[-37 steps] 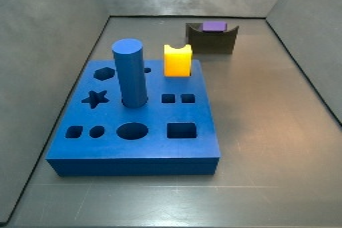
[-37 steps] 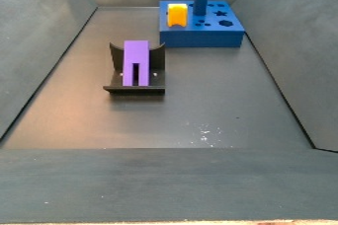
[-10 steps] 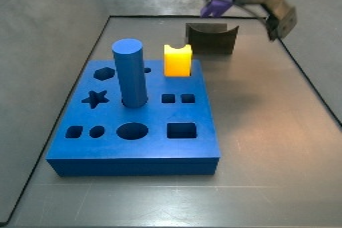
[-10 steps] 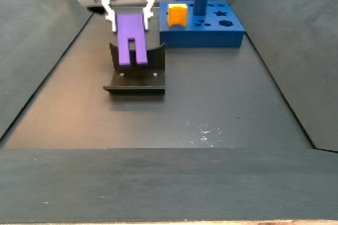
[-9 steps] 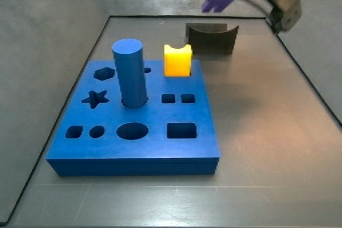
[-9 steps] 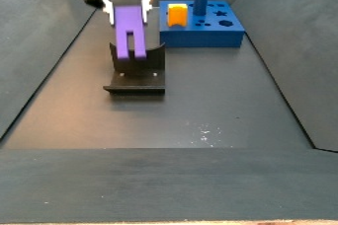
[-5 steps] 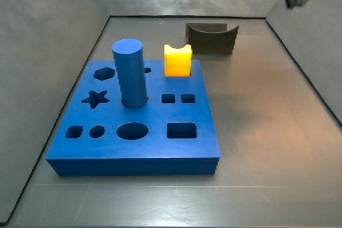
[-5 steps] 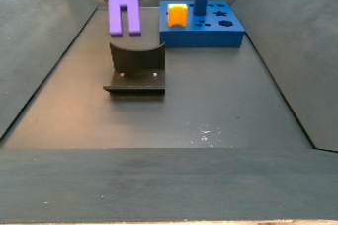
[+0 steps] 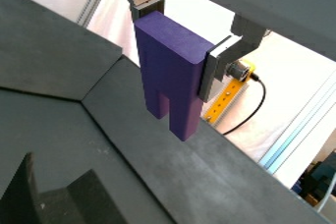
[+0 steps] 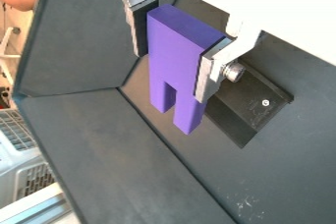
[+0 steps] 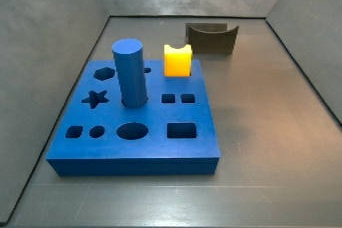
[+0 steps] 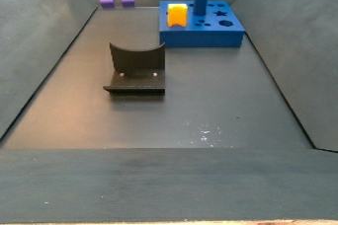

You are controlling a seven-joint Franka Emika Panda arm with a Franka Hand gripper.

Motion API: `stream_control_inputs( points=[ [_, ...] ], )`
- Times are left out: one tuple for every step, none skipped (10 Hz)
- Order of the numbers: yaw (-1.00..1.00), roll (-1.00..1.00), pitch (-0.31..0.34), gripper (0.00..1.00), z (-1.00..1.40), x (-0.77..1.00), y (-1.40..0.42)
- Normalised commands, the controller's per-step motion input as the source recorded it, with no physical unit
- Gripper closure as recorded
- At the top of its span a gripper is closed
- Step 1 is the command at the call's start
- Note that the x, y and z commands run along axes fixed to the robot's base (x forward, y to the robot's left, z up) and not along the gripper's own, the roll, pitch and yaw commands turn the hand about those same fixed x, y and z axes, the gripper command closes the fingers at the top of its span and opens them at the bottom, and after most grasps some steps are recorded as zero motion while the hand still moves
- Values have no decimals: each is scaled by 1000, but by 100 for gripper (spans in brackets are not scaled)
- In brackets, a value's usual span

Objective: Pick up the double-square object. Move up. Place the double-square object on the fixture. Regrasp the double-square object. Move to above the board. Insert the double-square object.
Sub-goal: Move to above the board.

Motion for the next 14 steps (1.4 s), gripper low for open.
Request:
stream_control_inputs(
  points=[
    [80,-39,112,100,1000,78,-48],
    [86,-45,112,100,1000,76,-46],
    [89,-51,106,100,1000,71,-42],
    [92,-51,104,100,1000,67,-42],
    [93,-50,101,100,1000,64,-41],
    [92,-50,100,100,945,60,-39],
    [92,-53,91,100,702,38,-27],
    [93,-54,91,100,598,29,-22],
    [88,-61,90,100,402,27,-17],
    [87,-64,91,100,260,27,-19],
    [-124,-1000,-46,100,-55,-711,-1000],
    [-125,-1000,-51,100,-66,-712,-1000],
    [-122,-1000,-79,100,-62,-774,-1000],
    [-121,-1000,-87,100,-76,-782,-1000]
  ],
)
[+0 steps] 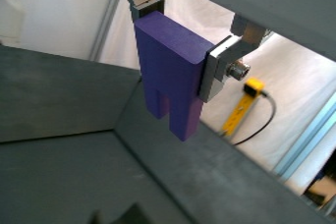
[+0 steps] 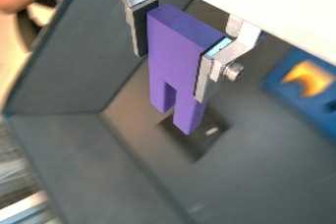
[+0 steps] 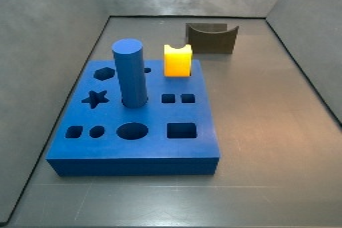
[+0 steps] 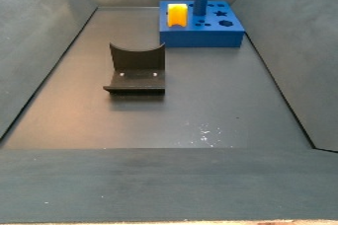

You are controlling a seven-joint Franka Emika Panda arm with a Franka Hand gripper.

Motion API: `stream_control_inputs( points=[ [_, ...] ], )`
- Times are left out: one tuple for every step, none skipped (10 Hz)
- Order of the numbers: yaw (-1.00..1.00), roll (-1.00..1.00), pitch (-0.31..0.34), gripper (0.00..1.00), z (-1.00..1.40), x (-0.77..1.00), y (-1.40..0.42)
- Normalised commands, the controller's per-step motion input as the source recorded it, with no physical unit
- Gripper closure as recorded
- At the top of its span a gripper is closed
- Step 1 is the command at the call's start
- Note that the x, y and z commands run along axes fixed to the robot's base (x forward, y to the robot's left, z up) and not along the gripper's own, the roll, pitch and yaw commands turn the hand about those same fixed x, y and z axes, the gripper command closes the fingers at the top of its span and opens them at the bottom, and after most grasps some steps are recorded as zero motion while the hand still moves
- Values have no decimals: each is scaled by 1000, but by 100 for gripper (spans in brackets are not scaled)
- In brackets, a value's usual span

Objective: Pick up the double-square object. Move up. Place the double-square object on the fixture. Regrasp the double-square object. Move to above the board. Insert the double-square object.
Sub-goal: Move to above the board.

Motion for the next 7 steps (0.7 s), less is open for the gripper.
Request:
stream_control_inputs(
  points=[
    [-122,-1000,-99,100,-69,-808,-1000],
    [-123,-1000,-101,100,-70,-827,-1000],
    [-127,-1000,-105,100,-70,-869,-1000],
    [-130,-1000,-107,100,-67,-889,-1000],
    [-135,-1000,-117,100,-58,-825,-847],
    [-136,-1000,-119,100,-42,-598,-562],
    [-133,-1000,-130,100,-19,-375,-284]
  ],
)
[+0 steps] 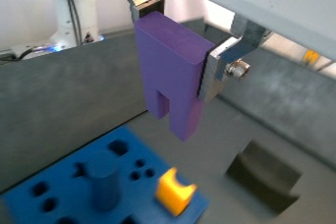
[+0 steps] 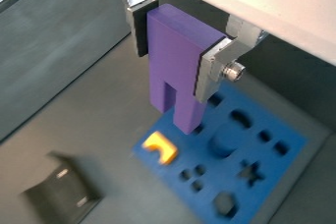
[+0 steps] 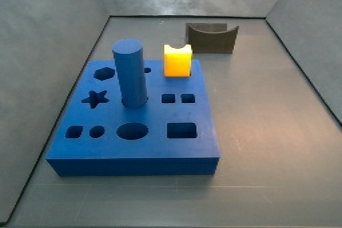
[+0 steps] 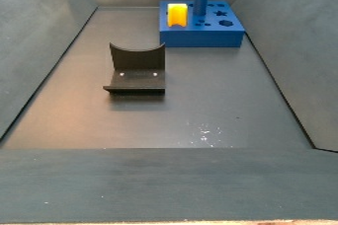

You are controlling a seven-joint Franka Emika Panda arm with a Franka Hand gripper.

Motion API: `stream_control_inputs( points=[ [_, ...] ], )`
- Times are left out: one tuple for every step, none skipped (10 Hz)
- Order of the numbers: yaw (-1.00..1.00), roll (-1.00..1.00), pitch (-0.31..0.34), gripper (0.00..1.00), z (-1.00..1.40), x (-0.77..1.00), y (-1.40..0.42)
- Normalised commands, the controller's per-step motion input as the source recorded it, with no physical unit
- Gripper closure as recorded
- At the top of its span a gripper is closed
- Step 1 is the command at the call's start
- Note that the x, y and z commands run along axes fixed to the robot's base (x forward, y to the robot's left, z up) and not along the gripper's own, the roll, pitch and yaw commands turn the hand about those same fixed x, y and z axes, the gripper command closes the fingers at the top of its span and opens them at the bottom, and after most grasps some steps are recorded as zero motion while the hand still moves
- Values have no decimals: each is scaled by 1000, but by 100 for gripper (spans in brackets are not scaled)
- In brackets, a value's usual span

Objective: Pick up the double-square object. Move up. Place the double-square object on the fixture. Regrasp the double-square object. Move to above the board. Insert the double-square object.
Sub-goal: Move to above the board, then insert the double-square object.

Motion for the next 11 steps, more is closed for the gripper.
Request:
stream_control_inputs(
  points=[
    [-106,-877,-95,100,-18,-189,-90],
    [-69,-638,-73,100,-9,-116,-30],
    [-44,-434,-52,100,-6,-77,-14],
    [-25,-253,-32,100,-3,-52,-7],
    [0,0,-7,100,-23,0,-11],
    [0,-9,0,100,0,0,0],
    [0,21,0,100,0,0,-46],
    [0,0,0,100,-283,517,0],
    [26,-50,0,100,-597,726,0],
    [0,-116,31,100,-634,834,0],
    [0,-141,0,100,-560,669,0]
  ],
)
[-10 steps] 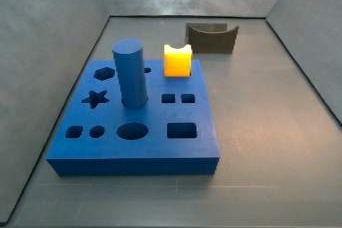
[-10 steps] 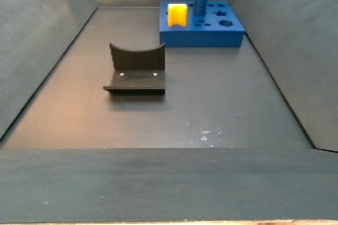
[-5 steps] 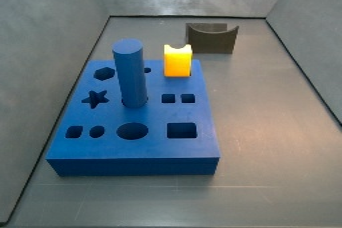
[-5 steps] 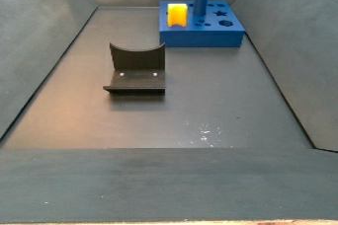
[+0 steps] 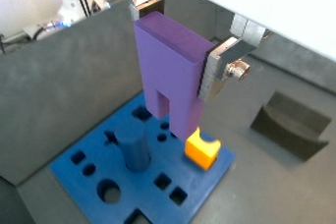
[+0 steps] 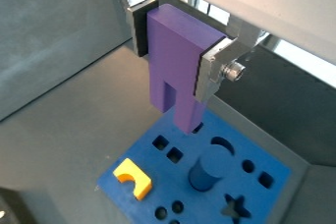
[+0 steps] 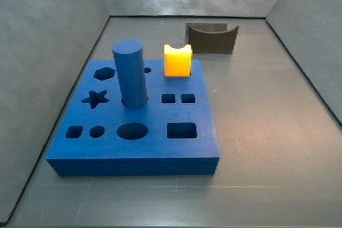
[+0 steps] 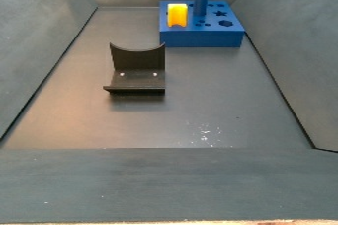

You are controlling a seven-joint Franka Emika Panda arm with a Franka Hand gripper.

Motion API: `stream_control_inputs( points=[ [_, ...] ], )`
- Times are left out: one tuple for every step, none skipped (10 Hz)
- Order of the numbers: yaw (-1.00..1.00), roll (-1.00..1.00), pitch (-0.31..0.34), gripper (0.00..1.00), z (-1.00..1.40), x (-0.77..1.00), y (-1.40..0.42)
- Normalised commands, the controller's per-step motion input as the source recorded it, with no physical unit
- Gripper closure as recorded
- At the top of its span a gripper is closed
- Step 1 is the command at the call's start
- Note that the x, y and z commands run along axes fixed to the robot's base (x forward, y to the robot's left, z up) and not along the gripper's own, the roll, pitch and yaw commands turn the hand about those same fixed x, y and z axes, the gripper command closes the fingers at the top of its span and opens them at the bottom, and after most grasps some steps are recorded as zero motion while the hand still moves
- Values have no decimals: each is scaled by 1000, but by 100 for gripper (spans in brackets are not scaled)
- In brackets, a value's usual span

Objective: Pick up the double-square object. Move up. Place the double-square object on the fixture. Regrasp the double-square object. Move to above the board. Insert the double-square object.
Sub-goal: Insert the double-square object.

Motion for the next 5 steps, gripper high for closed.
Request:
stream_control_inputs(
  points=[
    [0,-91,-19,100,-686,483,0],
    [0,0,-110,100,-931,146,0],
    [-9,0,-160,100,-949,0,0],
    [-37,0,-184,100,-909,-14,0],
    [0,0,-219,100,-851,-131,0]
  ],
)
